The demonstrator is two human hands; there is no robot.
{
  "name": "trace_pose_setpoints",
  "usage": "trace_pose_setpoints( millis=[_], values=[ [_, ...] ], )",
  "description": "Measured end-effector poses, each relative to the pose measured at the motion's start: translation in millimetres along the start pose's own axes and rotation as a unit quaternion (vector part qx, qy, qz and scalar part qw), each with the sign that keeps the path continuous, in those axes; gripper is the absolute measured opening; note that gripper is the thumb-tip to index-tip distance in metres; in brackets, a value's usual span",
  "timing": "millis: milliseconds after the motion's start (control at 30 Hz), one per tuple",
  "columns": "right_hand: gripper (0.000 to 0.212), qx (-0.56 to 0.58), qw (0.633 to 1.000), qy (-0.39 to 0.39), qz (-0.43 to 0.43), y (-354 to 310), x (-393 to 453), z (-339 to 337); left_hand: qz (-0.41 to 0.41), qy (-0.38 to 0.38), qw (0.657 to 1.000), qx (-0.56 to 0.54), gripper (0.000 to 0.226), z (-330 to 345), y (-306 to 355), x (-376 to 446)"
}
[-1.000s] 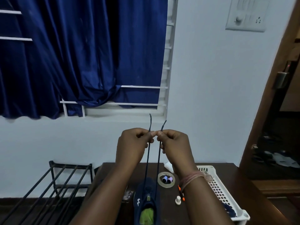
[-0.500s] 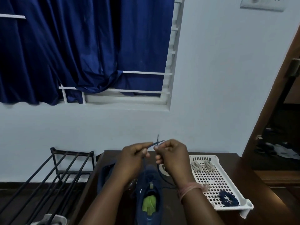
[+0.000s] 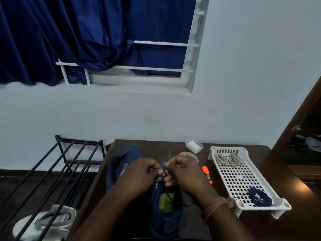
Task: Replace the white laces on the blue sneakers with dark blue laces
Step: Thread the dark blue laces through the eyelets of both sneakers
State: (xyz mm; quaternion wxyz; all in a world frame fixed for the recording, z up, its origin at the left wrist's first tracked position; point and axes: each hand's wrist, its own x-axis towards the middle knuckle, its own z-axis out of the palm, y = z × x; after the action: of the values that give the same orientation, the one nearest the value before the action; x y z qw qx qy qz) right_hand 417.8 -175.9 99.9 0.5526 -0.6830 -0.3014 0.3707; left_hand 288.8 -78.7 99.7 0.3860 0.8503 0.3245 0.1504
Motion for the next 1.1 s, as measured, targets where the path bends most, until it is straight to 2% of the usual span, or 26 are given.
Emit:
trace_pose_setpoints(
  millis=[100, 167, 233, 300, 367, 433, 533, 600, 700, 867, 967, 1033, 1100],
  values=[
    [0.007, 0.015, 0.998, 0.029, 0.046, 3.5, 2.0, 0.3, 0.018, 0.023, 0.999, 0.039, 0.011, 3.6, 0.8, -1.4],
    [0.015, 0.004, 0.997, 0.048, 0.055, 6.1, 3.2, 3.0, 0.026, 0.034, 0.997, 0.063, 0.010, 4.5, -1.0, -1.3],
    [0.007, -0.065, 0.996, 0.051, 0.036, 6.4, 3.4, 4.9, 0.030, 0.046, 0.994, 0.098, 0.013, 6.1, -3.8, 0.2],
    [0.017, -0.154, 0.987, 0.028, 0.019, 5.0, 2.5, 3.6, 0.036, 0.070, 0.990, 0.121, 0.020, 6.9, -6.0, 2.0],
    [0.020, -0.176, 0.984, -0.015, 0.022, 2.1, -1.5, 6.0, 0.032, 0.081, 0.991, 0.103, 0.020, 5.7, -8.0, 4.7],
    [0.016, -0.137, 0.988, -0.053, 0.035, 2.3, -4.6, 8.2, 0.024, 0.074, 0.995, 0.067, 0.018, 4.4, -10.9, 5.9],
    [0.017, -0.106, 0.988, -0.104, 0.037, 2.7, -5.2, 5.6, 0.016, 0.035, 0.999, 0.016, 0.019, 1.4, -12.4, 6.8],
    [0.019, -0.146, 0.982, -0.118, 0.007, 3.2, -3.7, 1.0, -0.001, 0.005, 0.999, -0.052, 0.021, -2.0, -10.6, 4.4],
    [0.003, -0.246, 0.963, -0.095, -0.061, 6.1, -0.5, -1.0, -0.039, -0.036, 0.989, -0.138, 0.019, -8.3, -9.5, 3.0],
    [0.012, -0.320, 0.933, -0.080, -0.143, 11.5, 2.3, 2.3, -0.081, -0.073, 0.979, -0.171, 0.028, -10.5, -16.0, 7.8],
    [0.005, -0.348, 0.916, -0.022, -0.197, 17.4, 7.1, 3.3, -0.075, -0.063, 0.982, -0.163, 0.028, -10.2, -17.4, 8.9],
    [0.023, -0.340, 0.917, 0.016, -0.208, 19.9, 10.3, 3.2, -0.060, -0.053, 0.986, -0.149, 0.028, -11.2, -17.7, 9.0],
    [0.041, -0.350, 0.912, 0.013, -0.212, 21.4, 13.4, 2.6, -0.045, -0.059, 0.988, -0.133, 0.027, -12.0, -16.8, 8.0]
  ],
)
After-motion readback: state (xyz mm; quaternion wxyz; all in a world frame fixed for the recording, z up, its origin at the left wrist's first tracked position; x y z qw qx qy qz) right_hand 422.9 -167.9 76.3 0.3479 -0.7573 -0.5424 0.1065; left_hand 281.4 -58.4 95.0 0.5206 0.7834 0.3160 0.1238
